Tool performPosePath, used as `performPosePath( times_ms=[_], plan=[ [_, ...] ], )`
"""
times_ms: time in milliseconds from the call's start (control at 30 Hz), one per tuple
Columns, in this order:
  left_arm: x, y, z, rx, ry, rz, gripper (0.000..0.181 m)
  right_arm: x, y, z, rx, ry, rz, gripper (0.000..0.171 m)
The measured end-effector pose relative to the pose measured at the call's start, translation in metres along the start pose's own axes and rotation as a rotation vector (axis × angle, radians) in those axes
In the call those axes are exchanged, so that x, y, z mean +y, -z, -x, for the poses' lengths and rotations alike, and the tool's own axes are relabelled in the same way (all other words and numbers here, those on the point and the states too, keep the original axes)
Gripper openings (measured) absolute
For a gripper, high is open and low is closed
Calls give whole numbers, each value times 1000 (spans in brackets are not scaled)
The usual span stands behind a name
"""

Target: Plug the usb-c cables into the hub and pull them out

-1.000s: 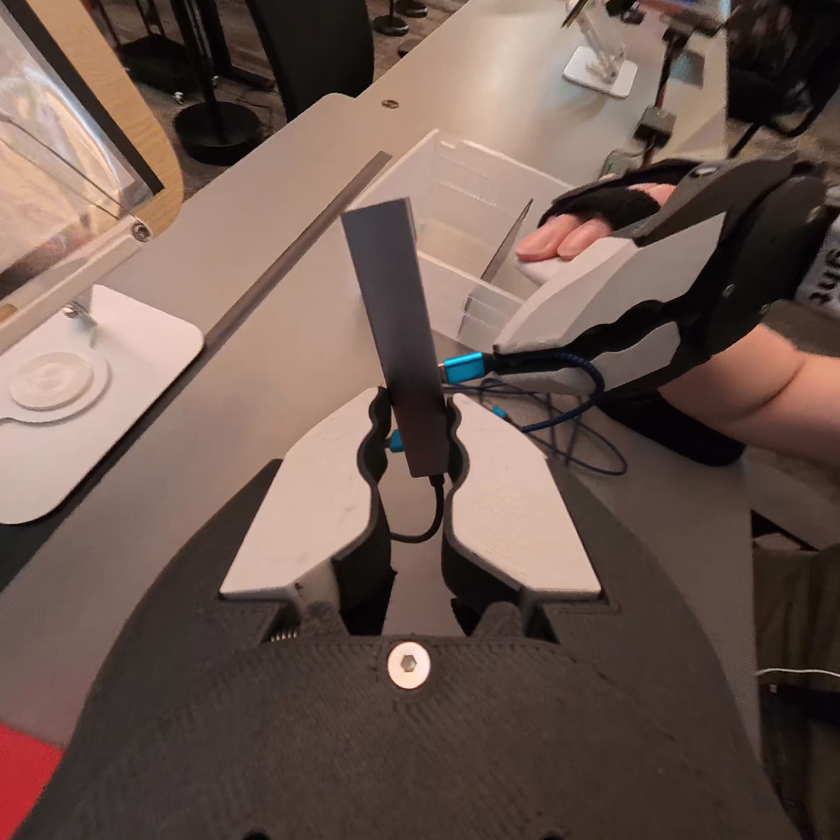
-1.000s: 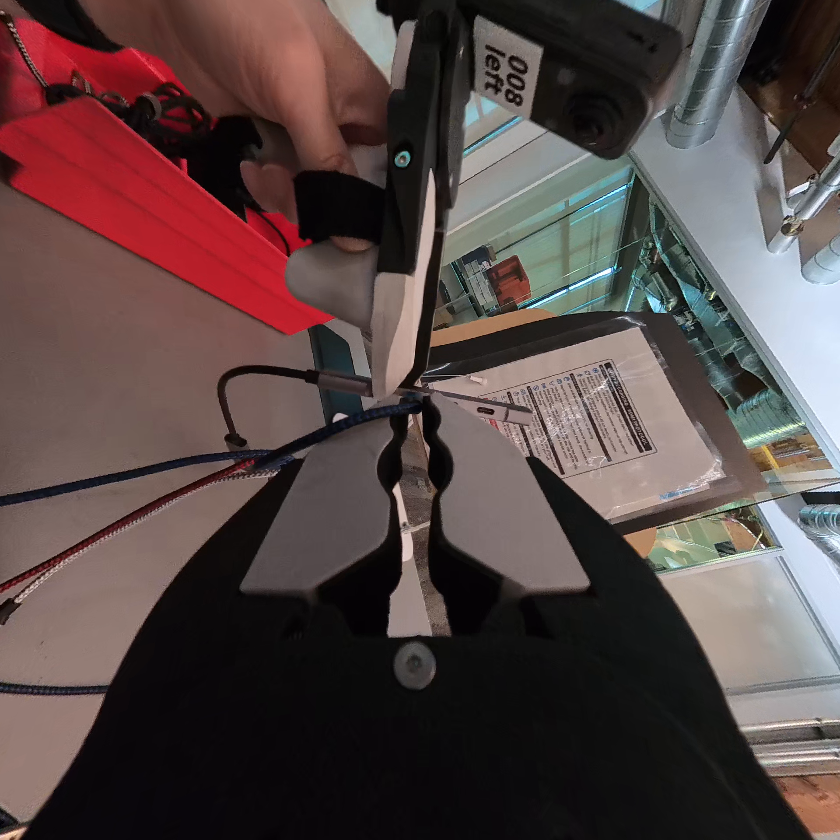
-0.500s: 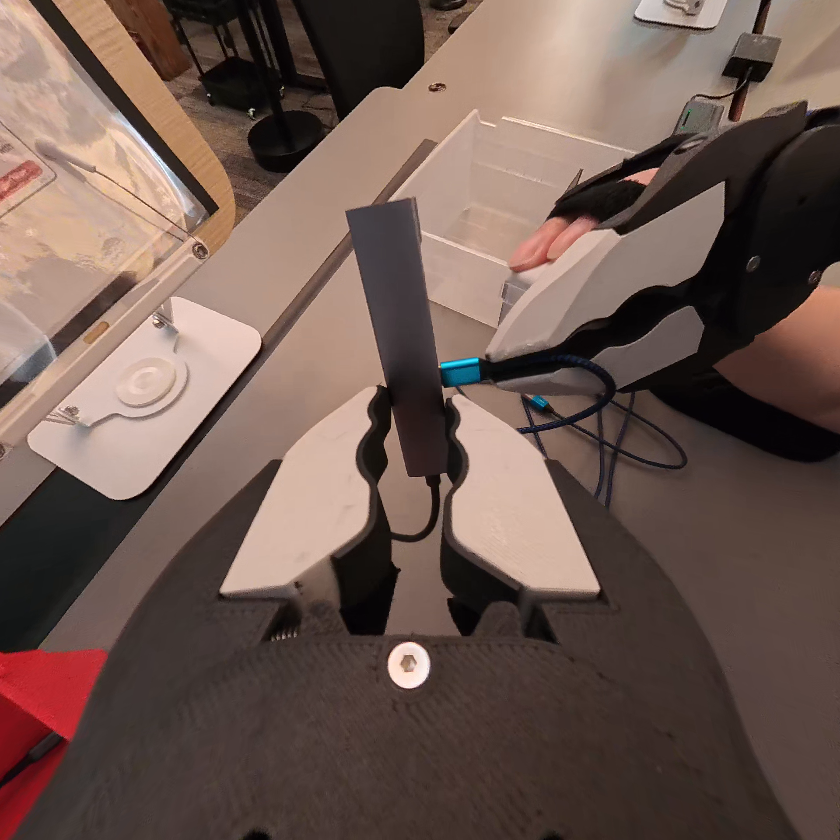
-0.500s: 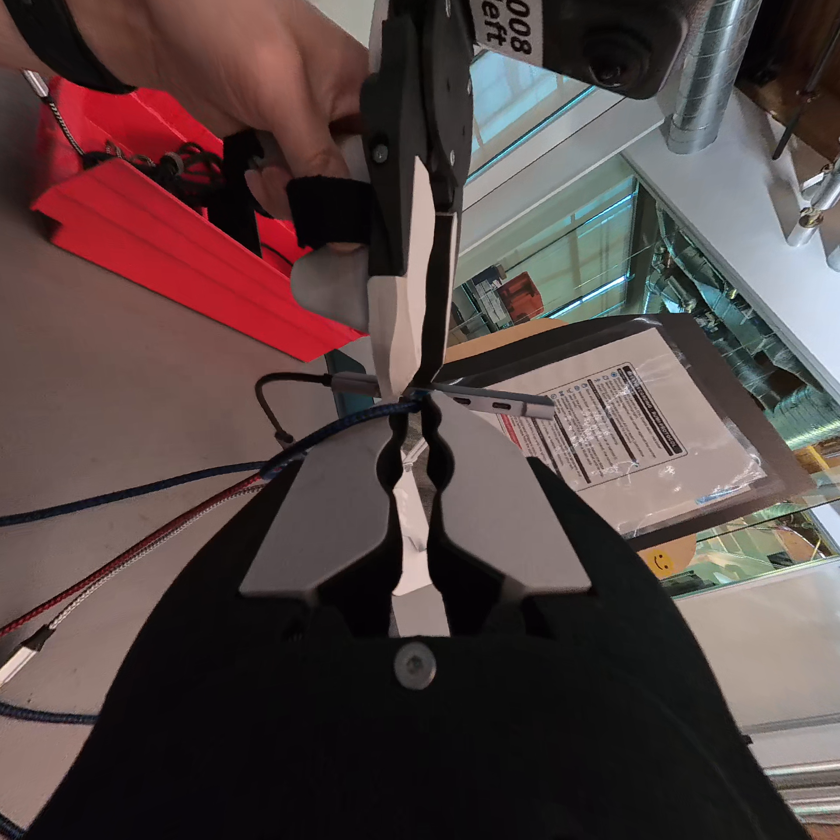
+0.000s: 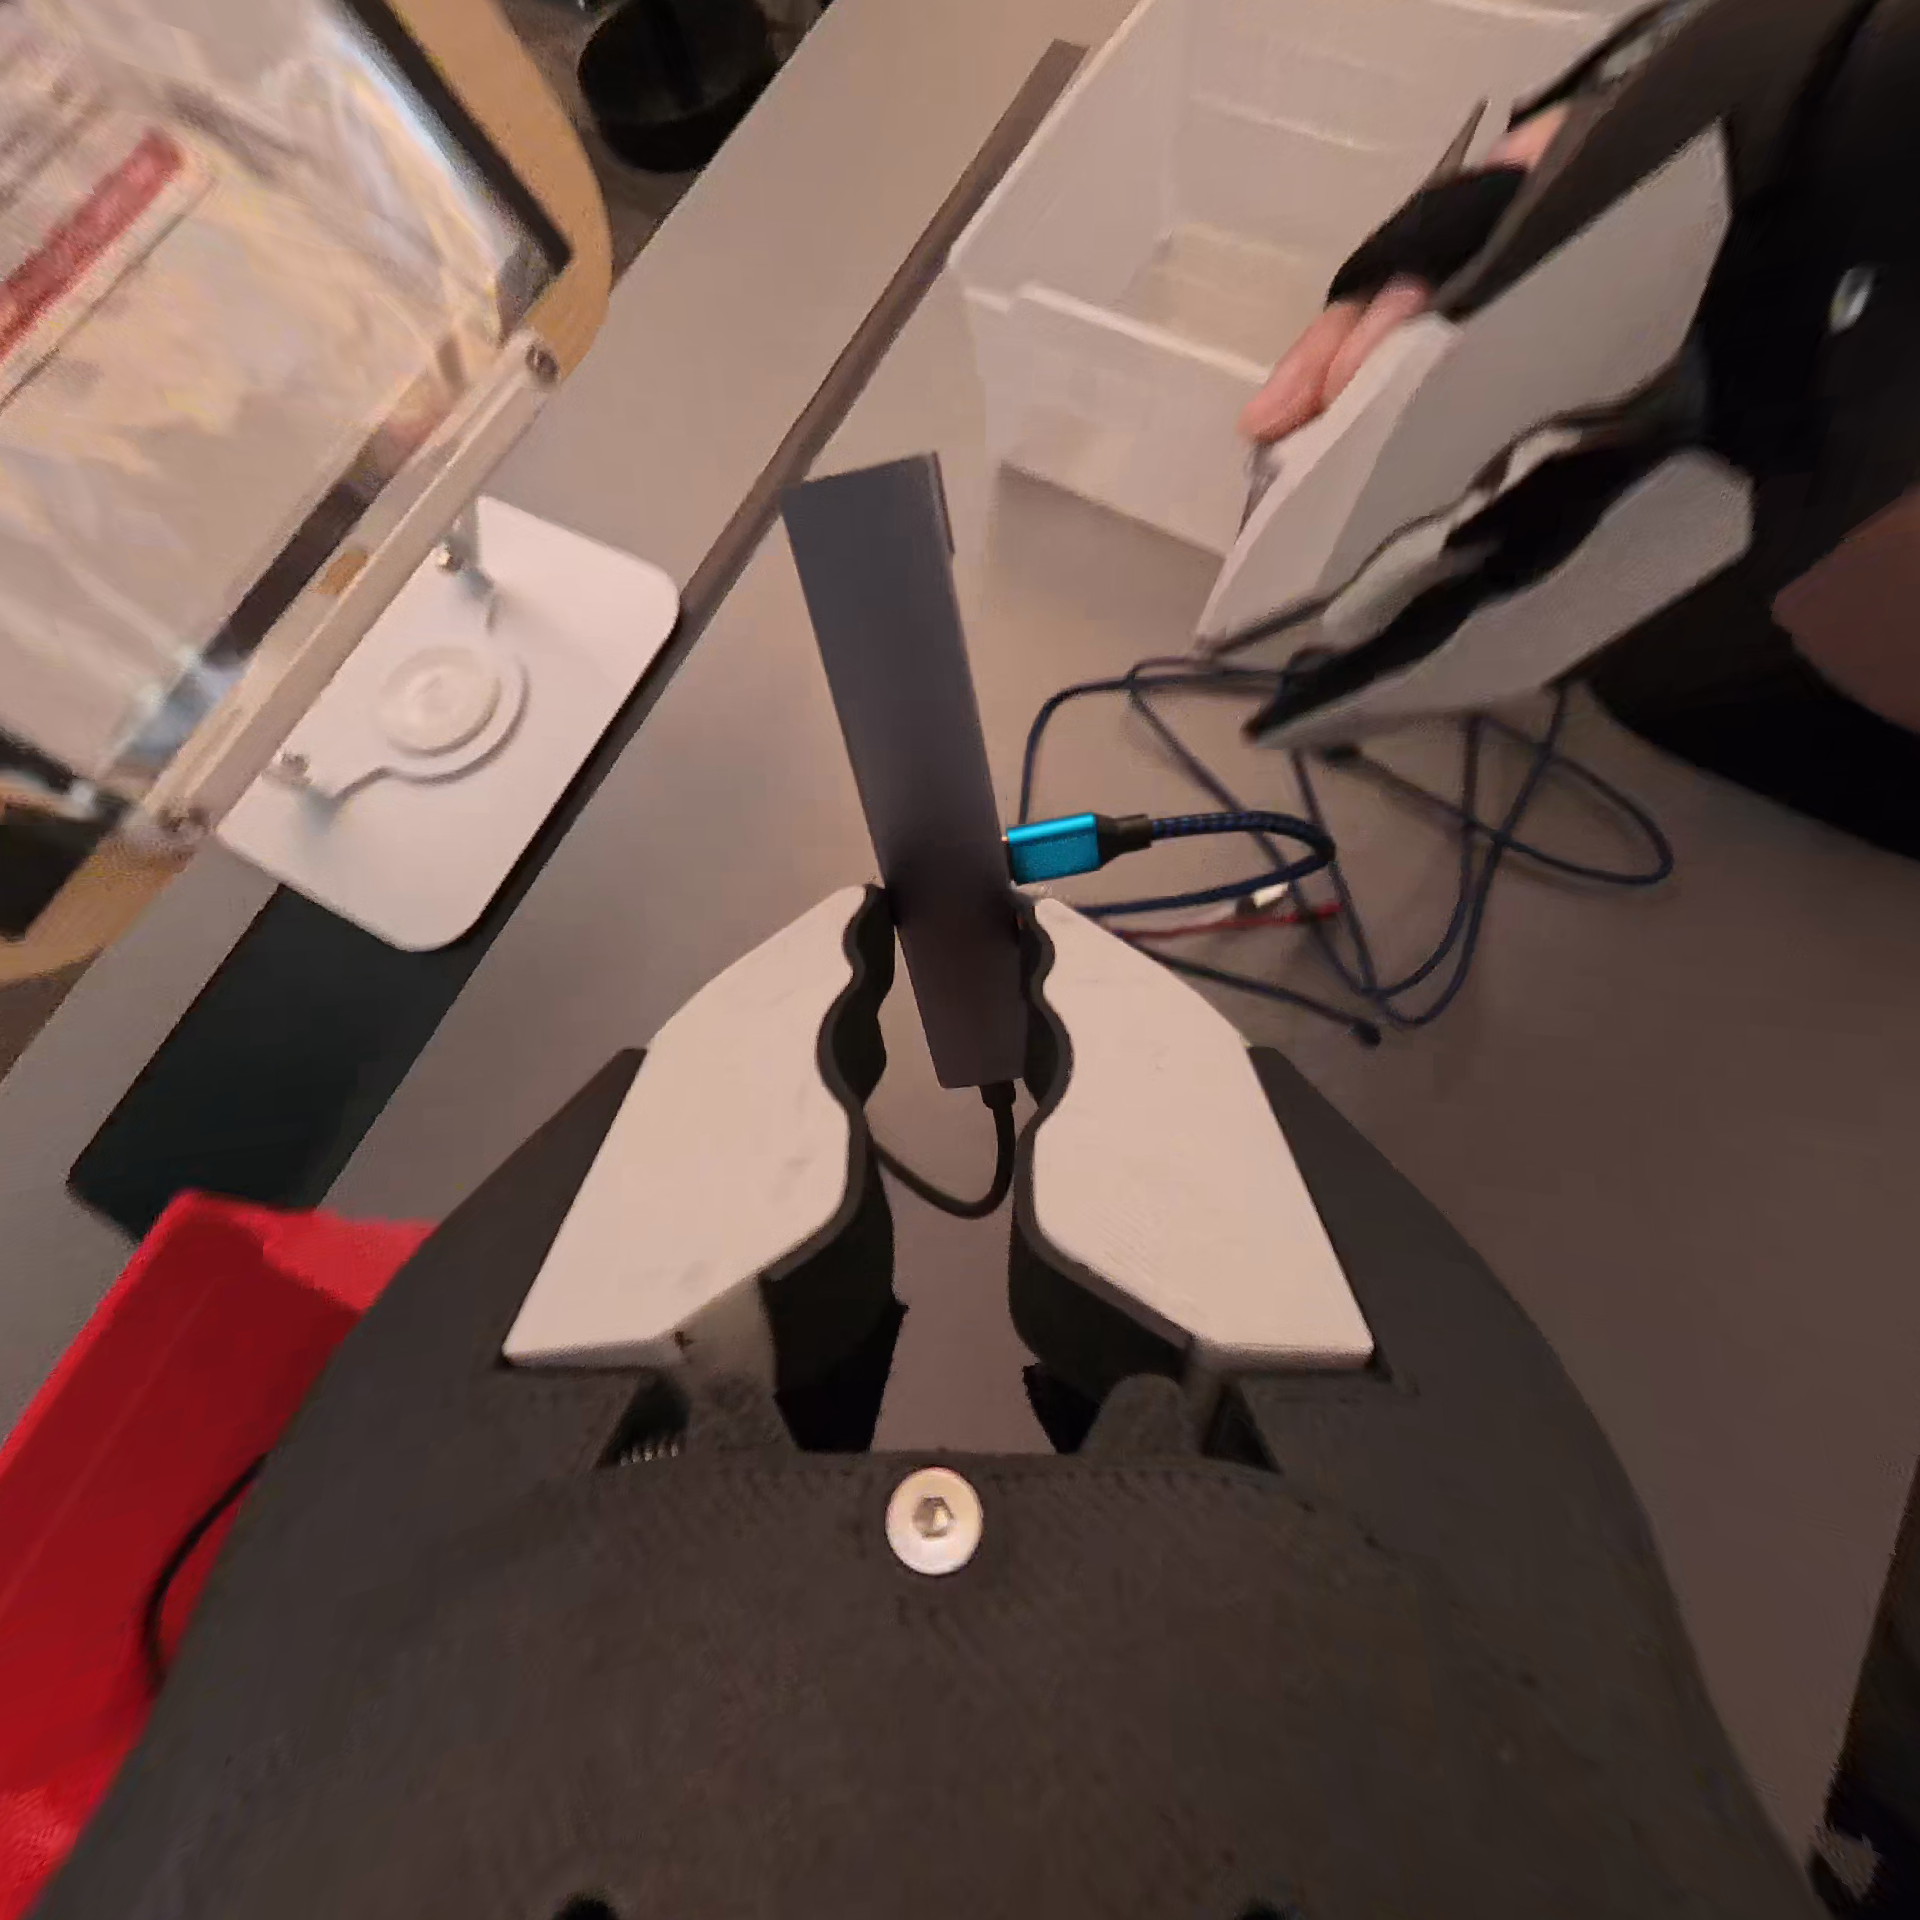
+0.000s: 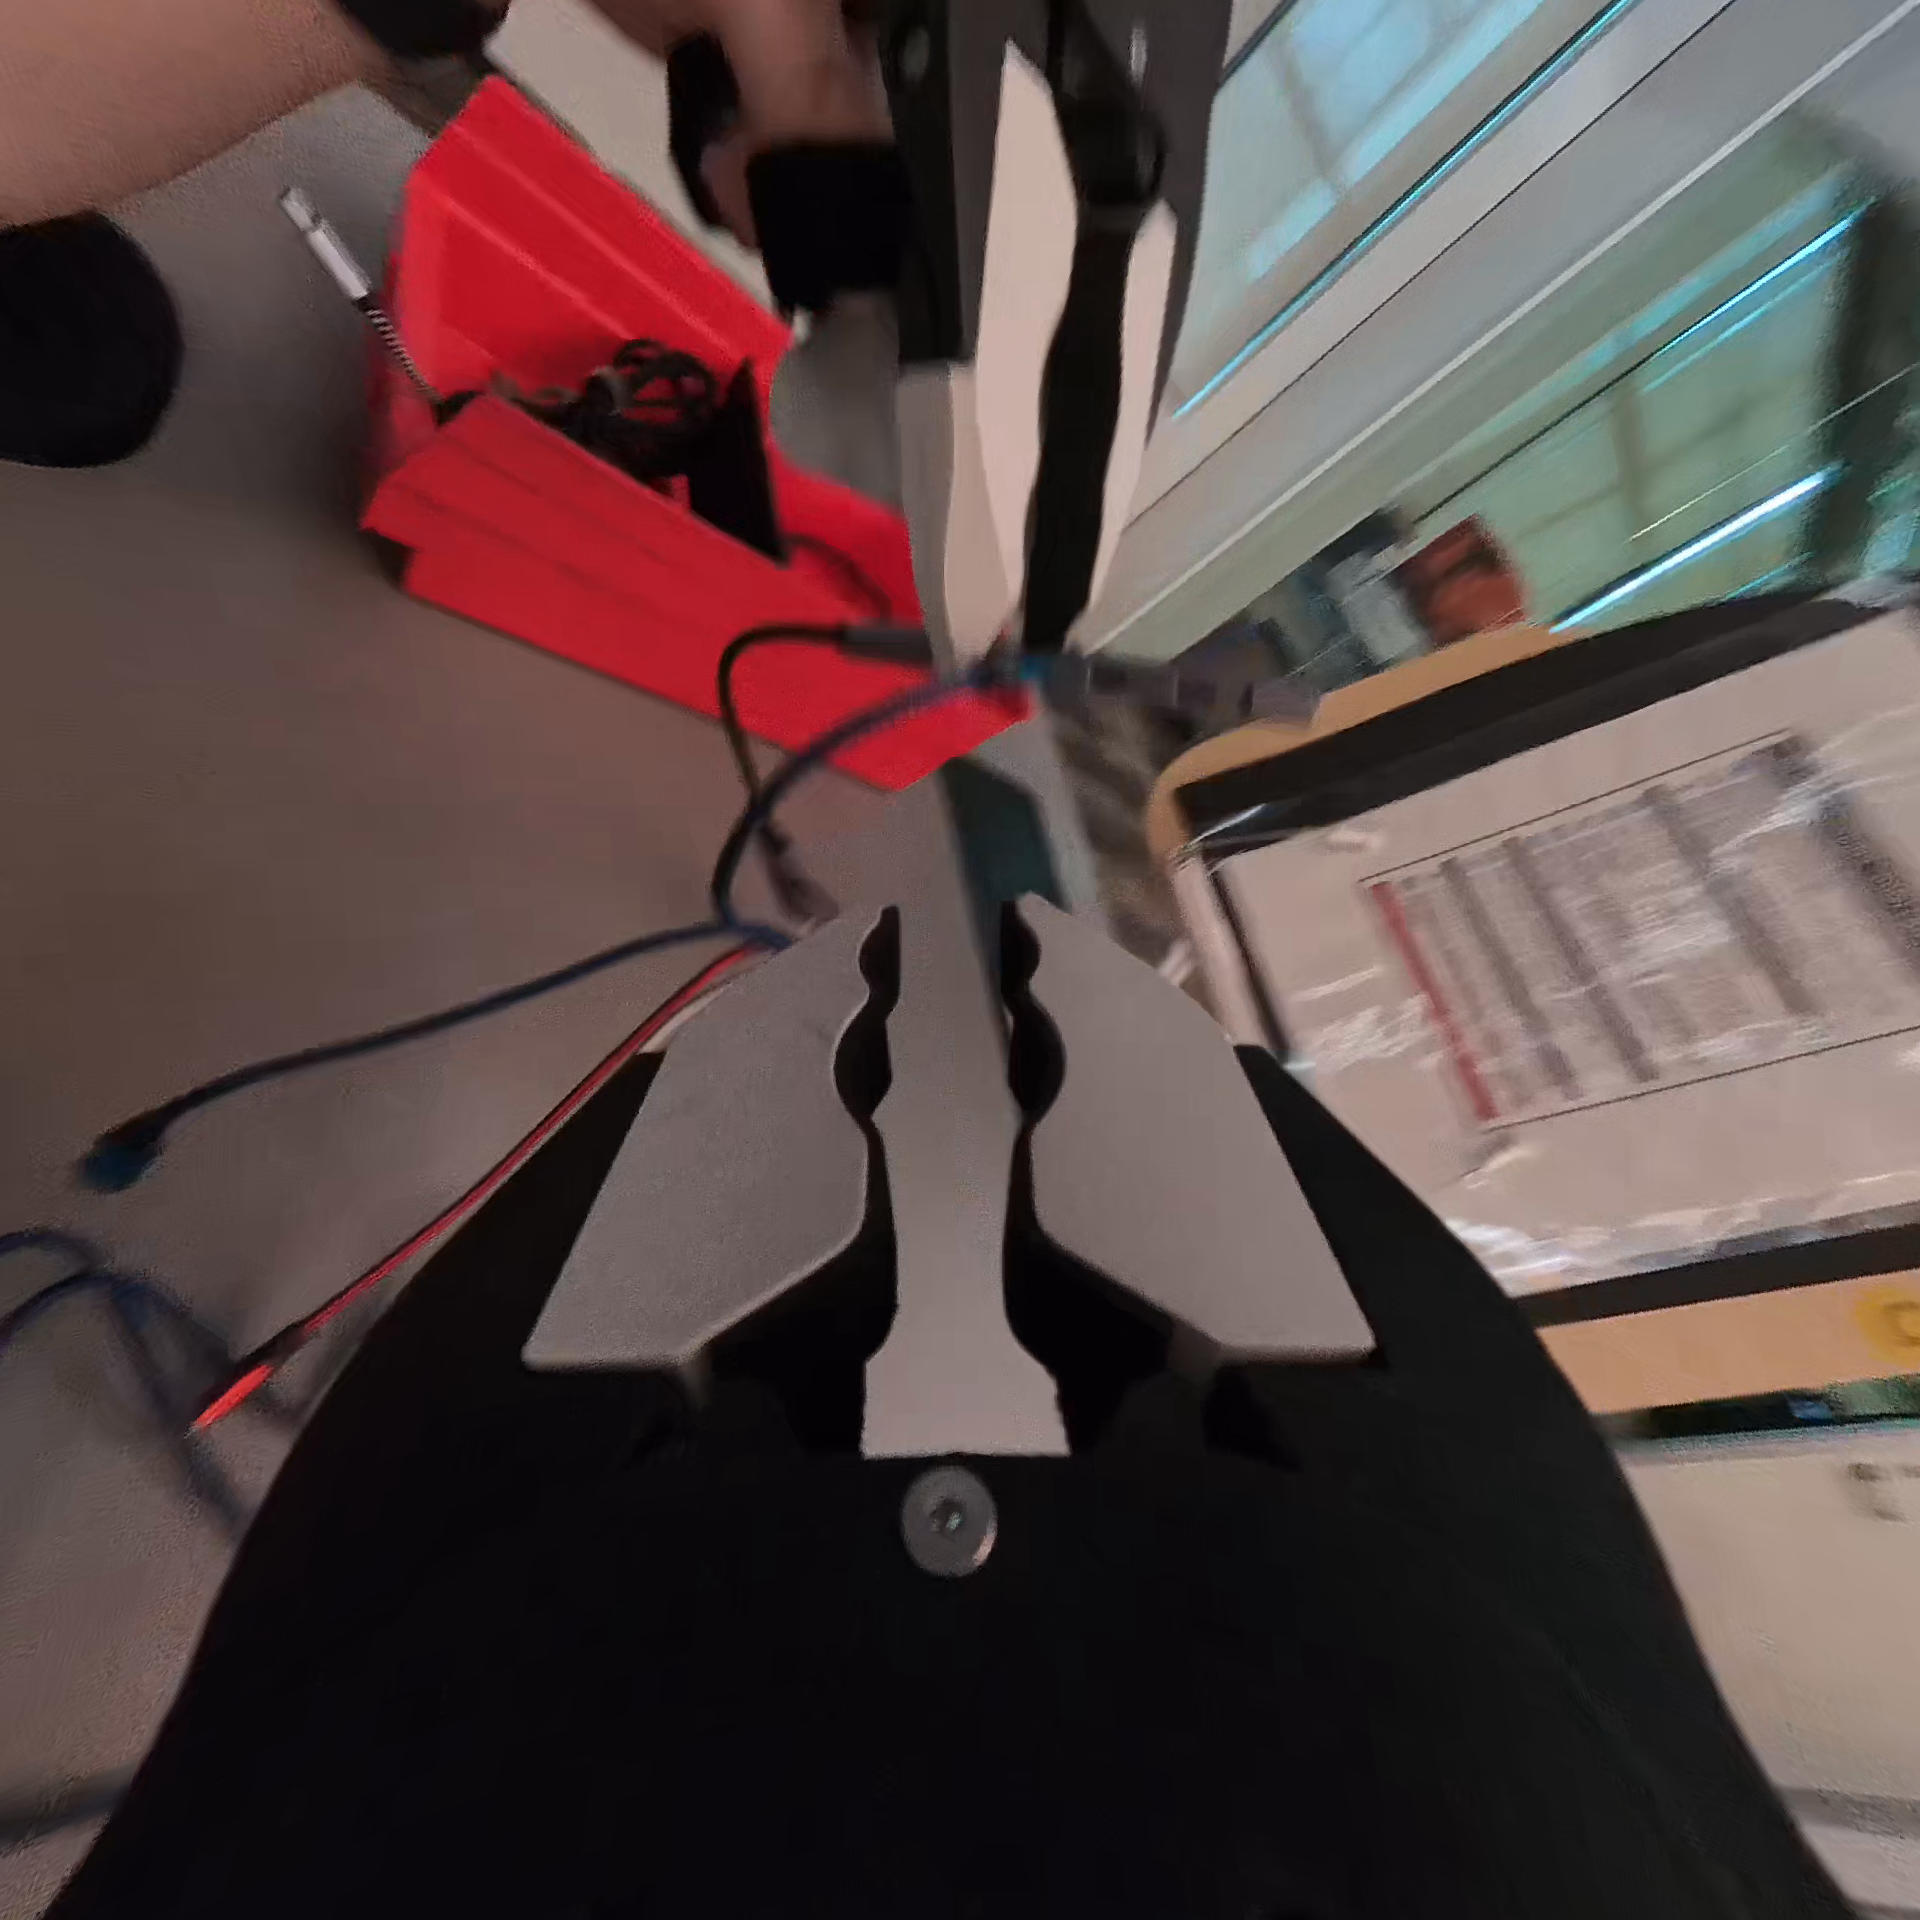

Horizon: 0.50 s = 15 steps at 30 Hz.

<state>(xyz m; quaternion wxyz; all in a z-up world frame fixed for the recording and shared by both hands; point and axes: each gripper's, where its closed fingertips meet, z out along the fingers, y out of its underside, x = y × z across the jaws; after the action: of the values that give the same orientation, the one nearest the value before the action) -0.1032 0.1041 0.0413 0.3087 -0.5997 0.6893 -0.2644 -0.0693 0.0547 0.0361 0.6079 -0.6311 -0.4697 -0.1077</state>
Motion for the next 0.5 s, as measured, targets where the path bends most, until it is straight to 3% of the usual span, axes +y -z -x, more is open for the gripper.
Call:
performPosePath(
  times_ms=[33, 133, 267, 500],
  plan=[
    [8, 7, 4, -6, 5, 29, 22, 8, 2, 4, -60, -58, 42, 20],
    [24, 25, 12, -39, 2, 85, 22, 40, 8, 9, -171, -201, 189, 24],
    [22, 27, 9, -38, -12, 75, 22, 72, 12, 10, -189, -245, 312, 25],
    [8, 9, 1, -37, -51, 47, 22, 55, -4, 41, -362, -400, 225, 39]
  ],
)
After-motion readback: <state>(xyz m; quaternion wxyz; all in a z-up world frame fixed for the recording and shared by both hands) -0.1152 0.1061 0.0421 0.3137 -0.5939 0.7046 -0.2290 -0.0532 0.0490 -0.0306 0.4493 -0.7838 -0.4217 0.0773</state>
